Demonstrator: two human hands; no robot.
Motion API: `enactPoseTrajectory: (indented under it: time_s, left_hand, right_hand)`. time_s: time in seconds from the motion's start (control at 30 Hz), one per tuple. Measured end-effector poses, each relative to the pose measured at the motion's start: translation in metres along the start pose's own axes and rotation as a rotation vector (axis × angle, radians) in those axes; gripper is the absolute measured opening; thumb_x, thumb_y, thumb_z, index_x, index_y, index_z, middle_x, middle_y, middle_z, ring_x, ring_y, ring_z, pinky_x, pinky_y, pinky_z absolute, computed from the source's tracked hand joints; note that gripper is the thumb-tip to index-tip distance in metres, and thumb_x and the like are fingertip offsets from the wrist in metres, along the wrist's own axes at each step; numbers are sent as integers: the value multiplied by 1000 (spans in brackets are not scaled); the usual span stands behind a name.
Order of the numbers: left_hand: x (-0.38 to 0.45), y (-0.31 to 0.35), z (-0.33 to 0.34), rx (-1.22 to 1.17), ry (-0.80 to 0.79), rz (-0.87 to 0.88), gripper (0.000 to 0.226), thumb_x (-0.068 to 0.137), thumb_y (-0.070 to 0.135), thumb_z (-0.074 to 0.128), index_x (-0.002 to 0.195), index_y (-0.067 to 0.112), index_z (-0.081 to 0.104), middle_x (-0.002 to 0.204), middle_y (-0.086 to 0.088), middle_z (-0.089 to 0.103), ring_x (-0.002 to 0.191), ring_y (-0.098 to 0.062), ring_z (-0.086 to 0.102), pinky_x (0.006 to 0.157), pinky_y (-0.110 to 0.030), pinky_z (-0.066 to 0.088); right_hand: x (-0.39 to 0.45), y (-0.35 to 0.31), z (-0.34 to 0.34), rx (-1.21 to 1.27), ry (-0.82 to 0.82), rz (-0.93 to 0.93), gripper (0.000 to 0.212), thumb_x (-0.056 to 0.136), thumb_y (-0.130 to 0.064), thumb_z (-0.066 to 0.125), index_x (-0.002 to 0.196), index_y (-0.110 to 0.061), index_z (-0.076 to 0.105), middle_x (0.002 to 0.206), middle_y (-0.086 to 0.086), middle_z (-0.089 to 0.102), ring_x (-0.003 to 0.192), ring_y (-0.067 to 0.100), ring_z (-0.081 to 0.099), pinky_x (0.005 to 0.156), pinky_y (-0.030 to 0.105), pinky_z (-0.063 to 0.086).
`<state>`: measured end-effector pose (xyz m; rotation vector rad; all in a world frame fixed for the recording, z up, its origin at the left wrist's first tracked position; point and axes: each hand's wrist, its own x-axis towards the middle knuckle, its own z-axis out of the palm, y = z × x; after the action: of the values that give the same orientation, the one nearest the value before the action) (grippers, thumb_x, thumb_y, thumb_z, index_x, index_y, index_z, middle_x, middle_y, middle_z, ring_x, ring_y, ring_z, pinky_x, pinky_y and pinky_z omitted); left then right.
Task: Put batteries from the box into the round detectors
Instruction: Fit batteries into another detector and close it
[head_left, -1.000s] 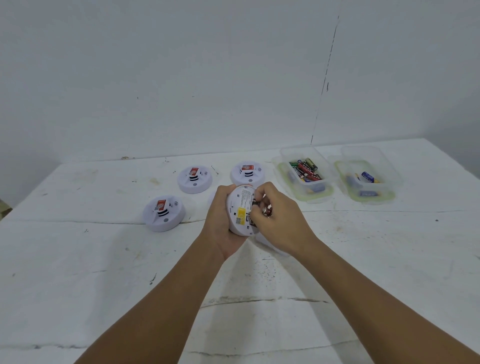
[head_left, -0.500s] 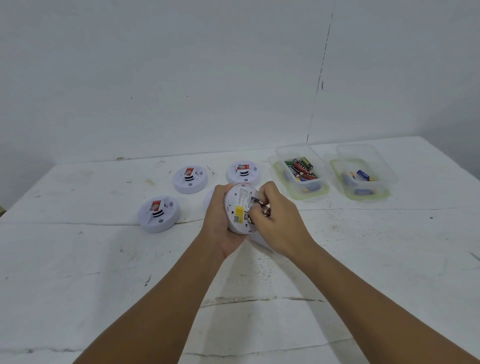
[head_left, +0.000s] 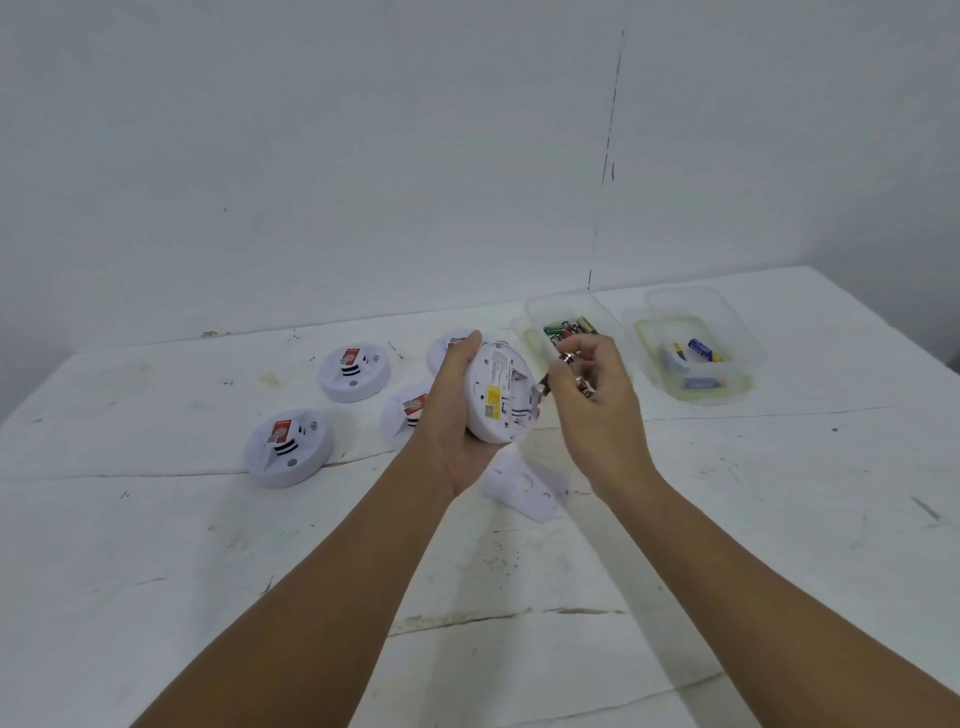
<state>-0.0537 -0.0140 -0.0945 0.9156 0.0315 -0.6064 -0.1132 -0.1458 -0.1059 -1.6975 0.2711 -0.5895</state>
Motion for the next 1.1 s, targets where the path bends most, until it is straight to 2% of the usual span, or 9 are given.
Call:
enactPoseTrajectory:
  time_s: [0.13,0.3,0.47,0.53,0.6,0.77,0.93,1.03,1.1]
  left_hand:
    - [11,-6,26,36,-15,-15,34,97,43,64,79,22,84,101,-9,77,94,-27,72,101,-45,53]
    - [31,-19,64,42,-44,-41,26,100,38,60,99,16,74,103,-8,70,96,-28,69,105,-46,51]
    - [55,-34,85,43,-76,-90,27,99,38,63,86,19,79,97,-9,70,109,-35,60,118,-53,39]
    - [62,-38,89,64,-80,-81,23,99,39,64,99,18,74,100,-10,71,107,-35,62,116,-53,41]
    - [67,-39,93,76,-72,-70,27,98,40,65,113,18,68,107,-11,71,106,-34,65,114,-53,44]
    - [72,-39,95,76,-93,-37,27,100,40,61,110,17,71,107,-10,72,105,-32,67,113,-52,45]
    - [76,-39,90,51,-98,-33,29,100,41,59,109,17,73,107,-10,73,107,-35,66,116,-55,41]
    - [74,-38,90,24,-96,-30,30,101,40,58,106,16,74,105,-10,73,103,-34,67,117,-56,40]
    - [72,-37,88,22,-100,-16,30,99,40,58,110,15,71,108,-11,71,102,-35,68,115,-58,42]
  right_hand:
    - [19,7,-34,-40,71,6,14,101,-30,63,113,-37,60,89,-6,72,68,-1,59,65,19,42]
    - [58,14,-90,-257,147,-10,20,96,-27,71,112,-23,62,90,-11,73,69,-8,59,63,9,41]
    - [99,21,-133,-521,98,-2,9,94,-27,74,99,-24,67,87,-9,72,70,-5,61,56,4,41]
    - [114,25,-142,-637,45,31,8,92,-31,75,97,-28,69,91,-7,71,75,3,64,52,8,39]
    - [126,31,-148,-754,-9,54,9,90,-32,74,98,-29,71,97,-5,72,84,13,65,61,21,46]
    - [142,37,-153,-895,-131,101,24,93,-33,70,115,-23,73,110,-3,71,101,20,65,82,35,55]
    - [147,32,-152,-778,-144,138,20,97,-30,55,102,-16,69,99,1,72,89,21,66,79,37,55]
    - [146,27,-150,-736,-261,169,37,97,-14,43,122,6,62,117,24,68,108,39,64,94,49,53]
    - [147,28,-150,-775,-343,177,45,96,-4,40,139,5,49,118,26,64,110,42,61,95,50,51]
